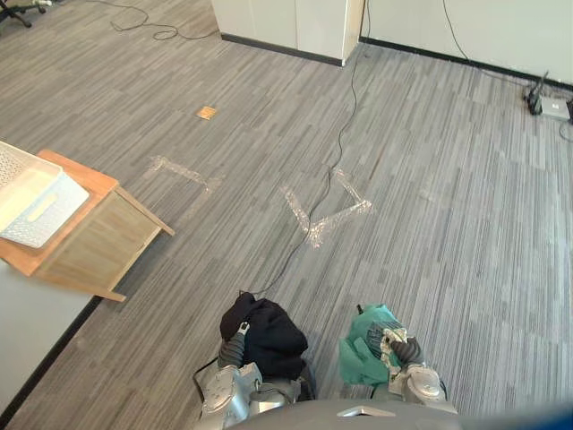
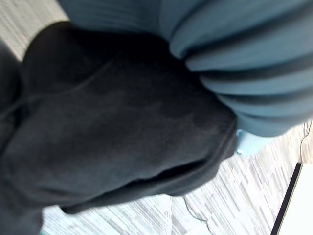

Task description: Tidy the bed and pick cloth on bed and put in laundry

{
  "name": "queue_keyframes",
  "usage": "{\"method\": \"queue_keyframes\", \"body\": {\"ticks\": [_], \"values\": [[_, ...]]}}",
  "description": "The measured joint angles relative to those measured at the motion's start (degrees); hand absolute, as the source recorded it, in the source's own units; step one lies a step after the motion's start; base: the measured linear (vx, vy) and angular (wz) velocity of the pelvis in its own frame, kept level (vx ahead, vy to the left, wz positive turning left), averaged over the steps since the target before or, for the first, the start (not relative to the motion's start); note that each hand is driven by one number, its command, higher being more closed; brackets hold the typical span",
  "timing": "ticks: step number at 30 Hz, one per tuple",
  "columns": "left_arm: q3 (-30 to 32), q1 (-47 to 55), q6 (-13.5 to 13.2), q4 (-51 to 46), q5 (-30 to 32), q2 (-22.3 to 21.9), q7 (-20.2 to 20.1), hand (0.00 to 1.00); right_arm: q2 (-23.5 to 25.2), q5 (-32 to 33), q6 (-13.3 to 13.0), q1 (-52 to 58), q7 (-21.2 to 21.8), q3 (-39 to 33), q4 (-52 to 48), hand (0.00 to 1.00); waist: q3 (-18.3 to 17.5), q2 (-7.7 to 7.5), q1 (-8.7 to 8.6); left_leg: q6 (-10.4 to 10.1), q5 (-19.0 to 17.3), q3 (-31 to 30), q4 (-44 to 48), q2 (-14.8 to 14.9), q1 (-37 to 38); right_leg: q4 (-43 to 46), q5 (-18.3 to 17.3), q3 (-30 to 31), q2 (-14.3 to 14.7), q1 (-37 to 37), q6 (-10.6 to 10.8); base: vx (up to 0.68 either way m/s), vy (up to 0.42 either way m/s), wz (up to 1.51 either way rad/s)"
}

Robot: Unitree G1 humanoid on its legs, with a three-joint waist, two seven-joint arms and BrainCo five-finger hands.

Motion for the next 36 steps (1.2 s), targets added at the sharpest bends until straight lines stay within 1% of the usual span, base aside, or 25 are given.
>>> {"method": "queue_keyframes", "body": {"ticks": [2, 4, 5, 6, 8, 9, 10, 11, 12, 14, 15, 18, 19, 20, 21, 23, 26, 27, 28, 29, 30, 31, 32, 35, 36], "values": [[-0.9, -0.9, 0.0, -0.1, 0.1, -0.5, 0.0, 1.00, 0.1, 0.0, -0.5, 0.0, 0.0, -0.6, -1.5, 1.00, 0.3, 0.50, -0.57, -0.1, 0.0, -3.3, -1.3, 1.9, 2.9, -6.0, -2.6, -1.8, 1.4, -5.1, -1.9, 0.48, -0.153, 0.81], [-1.8, -1.4, 0.0, -0.1, 0.1, -1.0, 0.0, 1.00, -0.3, 0.0, -1.0, -1.0, 0.1, -0.6, -1.8, 1.00, 1.2, 2.03, -0.60, -0.7, 0.0, -4.4, -1.2, 4.6, 4.2, -16.7, -2.6, -1.6, 4.8, -7.3, -1.9, 0.42, -0.241, 0.54], [-1.9, -1.5, 0.0, -0.1, 0.2, -1.5, 0.0, 1.00, -0.5, 0.0, -1.0, -2.2, 0.1, -0.6, -1.7, 1.00, 1.8, 3.19, -0.58, -3.2, -0.1, -4.5, -1.3, 7.0, 5.4, -30.1, 0.7, 1.2, 8.4, -8.9, -0.6, 0.33, -0.233, 0.39], [-2.0, -1.5, 0.0, -0.1, 0.2, -1.5, 0.0, 1.00, -0.4, 0.0, -1.0, -2.3, 0.1, -0.5, -1.8, 1.00, 1.8, 3.14, -0.59, -4.5, -0.2, -4.4, -1.4, 7.5, 5.9, -36.4, 3.5, 2.7, 9.1, -9.4, -0.6, 0.42, -0.311, 0.56], [-1.8, -0.8, -0.1, -0.3, 0.7, -1.3, -0.1, 1.00, -0.3, 0.1, -0.8, -2.0, 0.3, -0.5, -1.8, 1.00, 1.4, 1.75, -0.64, -9.2, -2.6, -4.3, -1.5, 8.4, 8.3, -53.9, 15.5, 6.8, 9.1, -9.5, -0.3, 0.55, -0.424, 0.53], [-1.6, -0.3, 0.0, -0.1, 1.1, -1.1, -0.1, 1.00, -0.4, 0.1, -0.5, -1.9, 0.4, -0.5, -1.6, 1.00, 1.4, 1.08, -0.70, -11.9, -4.3, -4.4, -1.9, 8.9, 10.3, -55.7, 24.6, 7.4, 8.8, -8.9, -1.5, 0.54, -0.432, 0.17], [-1.3, -1.1, 0.4, 1.9, 1.2, -2.6, -0.1, 1.00, -1.5, 0.1, -0.2, -3.2, 0.5, -0.6, -1.0, 1.00, 1.9, 3.98, 0.01, -12.9, -4.9, -4.2, -2.5, 11.4, 11.2, -53.8, 25.5, 6.3, 11.7, -8.4, -3.4, 0.46, -0.389, 0.15], [-1.6, -0.8, 0.4, 1.5, 1.9, -3.7, -0.7, 1.00, -2.1, 0.1, 0.1, -4.7, 0.4, -1.4, -1.1, 1.00, 2.2, 5.21, -0.97, -12.9, -2.6, -4.4, -3.4, 12.4, 11.3, -48.7, 21.1, 6.4, 11.9, -10.1, -4.2, 0.37, -0.340, 0.15], [-2.2, -0.8, 0.3, 1.5, 2.5, -4.3, -1.1, 1.00, -2.3, 0.1, 0.2, -4.8, 0.4, -2.0, -1.1, 1.00, 2.3, 5.47, -1.32, -12.7, 0.0, -4.3, -5.3, 12.8, 13.1, -44.2, 17.4, 6.1, 11.5, -10.6, -4.8, 0.33, -0.323, 0.39], [-2.5, -0.9, 0.2, 1.6, 3.0, -4.4, -1.8, 1.00, -2.4, 0.1, 0.2, -4.4, 0.9, -1.6, -1.2, 1.00, 1.8, 5.38, -2.05, -13.1, 4.1, -4.4, -5.8, 14.3, 15.2, -38.6, 12.0, 4.9, 11.3, -10.0, -4.9, 0.33, -0.319, 0.35], [-2.4, -0.9, 0.1, 1.6, 3.2, -4.4, -1.8, 1.00, -2.5, 0.1, 0.2, -4.5, 1.1, -1.6, -1.2, 1.00, 1.4, 5.82, -2.04, -13.1, 4.2, -4.4, -4.7, 15.0, 15.0, -38.4, 11.1, 4.4, 11.7, -9.7, -5.1, 0.33, -0.329, 0.19], [-1.1, -1.2, -0.1, 3.4, 3.0, -4.9, -1.7, 1.00, -2.9, 0.1, 0.2, -4.5, 1.8, -0.3, -0.4, 1.00, 1.2, 6.15, -1.86, -11.9, 4.9, -7.7, 11.8, 19.0, 6.3, -42.3, 9.0, 2.3, 15.0, -6.6, -4.7, 0.19, -0.270, 0.15], [-1.0, -0.9, -0.1, 3.3, 2.6, -4.9, -1.7, 1.00, -3.0, 0.1, 0.2, -4.4, 1.7, 0.8, 0.1, 1.00, 1.4, 6.41, -1.49, -9.0, 8.8, -9.1, 22.5, 21.0, 0.5, -46.2, 9.1, 1.5, 16.8, -3.8, -4.5, 0.19, -0.184, -0.06], [-1.1, -1.0, -0.6, 2.8, 2.2, -4.5, -1.8, 1.00, -2.9, 0.2, 0.1, -3.9, 1.8, 2.5, 0.2, 1.00, 1.7, 6.83, -0.45, -9.8, 14.9, -9.6, 30.5, 23.0, -2.8, -49.8, 9.2, 1.2, 18.5, -0.1, -4.5, 0.22, -0.151, -0.23], [-1.0, -1.0, -0.6, 2.8, 2.2, -4.3, -1.7, 1.00, -3.0, 0.2, 0.1, -3.8, 1.8, 3.4, 0.3, 1.00, 1.9, 6.66, -0.02, -10.3, 15.2, -9.8, 34.3, 23.0, -3.9, -50.7, 9.5, 1.3, 18.8, 1.1, -4.9, 0.25, -0.114, -0.32], [-2.3, -1.6, -0.6, 2.6, 2.2, -4.5, -2.1, 1.00, -3.7, 0.2, 0.1, -4.5, 1.7, 3.6, 1.2, 1.00, 2.0, 7.99, 0.26, -10.4, 6.6, -9.2, 43.4, 20.4, -10.9, -52.0, 8.6, 1.3, 19.5, 4.2, -7.4, 0.25, -0.069, -0.11], [-2.1, -1.0, -0.6, 0.2, 2.1, -4.5, -3.0, 1.00, -3.5, 0.3, 0.2, -4.1, 1.8, 4.1, 2.0, 1.00, 2.2, 7.91, 1.44, -9.9, -1.1, -4.7, 39.8, 14.7, -16.7, -54.6, 8.1, 1.5, 19.3, 8.0, -7.7, 0.23, 0.001, -0.05], [-2.0, -0.8, -0.6, 0.0, 2.0, -4.5, -3.0, 1.00, -3.4, 0.3, 0.3, -4.0, 1.9, 4.1, 2.1, 1.00, 2.2, 7.88, 1.57, -9.7, -1.4, -3.6, 36.5, 13.9, -17.1, -55.1, 8.0, 1.3, 19.1, 8.8, -7.3, 0.24, 0.050, 0.02], [-1.8, -0.7, -0.6, 0.0, 1.4, -4.5, -3.0, 1.00, -3.2, 0.3, 0.3, -3.9, 1.9, 4.0, 2.1, 1.00, 2.2, 7.87, 1.55, -9.5, -1.2, -2.2, 26.9, 12.1, -17.1, -55.3, 7.6, 0.8, 18.7, 10.0, -6.5, 0.31, 0.115, 0.16], [-1.5, -0.7, -0.5, 0.1, 0.9, -4.6, -3.1, 1.00, -3.0, 0.2, 0.3, -3.8, 1.9, 3.8, 2.1, 1.00, 2.2, 7.90, 1.54, -8.5, 1.8, -1.2, 13.4, 10.7, -16.7, -55.2, 6.8, 0.1, 18.3, 11.1, -5.2, 0.32, 0.136, 0.21], [-1.5, -0.7, -0.5, 0.2, 0.9, -4.5, -3.1, 1.00, -2.9, 0.2, 0.4, -3.8, 2.0, 3.8, 2.2, 1.00, 2.3, 7.69, 1.55, -6.9, 4.4, -0.8, 9.7, 10.3, -16.4, -55.1, 6.4, -0.3, 17.9, 11.7, -4.6, 0.28, 0.135, 0.22], [-1.0, -0.5, -0.4, -0.1, 0.8, -4.4, -3.4, 1.00, -2.6, 0.1, 0.5, -3.6, 1.9, 3.8, 2.5, 1.00, 2.5, 6.79, 1.80, -4.9, 6.0, 0.3, 7.9, 9.3, -15.1, -55.0, 5.8, -0.5, 16.9, 12.5, -3.8, 0.25, 0.120, 0.31], [0.1, -0.4, -0.4, -0.4, 0.4, -4.4, -3.9, 1.00, -2.3, 0.0, 0.7, -2.6, 2.0, 3.8, 2.3, 1.00, 1.8, 5.53, 2.66, -4.8, 7.2, 0.9, 3.3, 6.5, -12.4, -55.6, 5.4, -0.6, 15.1, 13.8, -2.1, 0.42, 0.169, 0.43], [0.9, -0.9, -0.2, -2.0, 0.0, -3.3, -4.0, 1.00, -2.2, 0.0, 0.7, -2.2, 1.8, 3.9, 1.6, 1.00, 1.9, 3.65, 3.15, -4.3, 6.9, 3.2, 8.1, 4.4, -14.9, -60.0, 7.5, -1.6, 13.1, 16.9, 0.5, 0.37, 0.140, 0.59], [1.3, -0.8, -0.1, -1.8, 0.0, -3.3, -3.8, 1.00, -1.9, 0.0, 0.8, -2.2, 1.8, 4.0, 1.7, 1.00, 1.9, 3.65, 3.22, -3.4, 6.3, 3.9, 9.3, 4.2, -14.5, -60.2, 8.1, -1.7, 12.8, 18.3, 1.4, 0.31, 0.114, 0.63]]}}
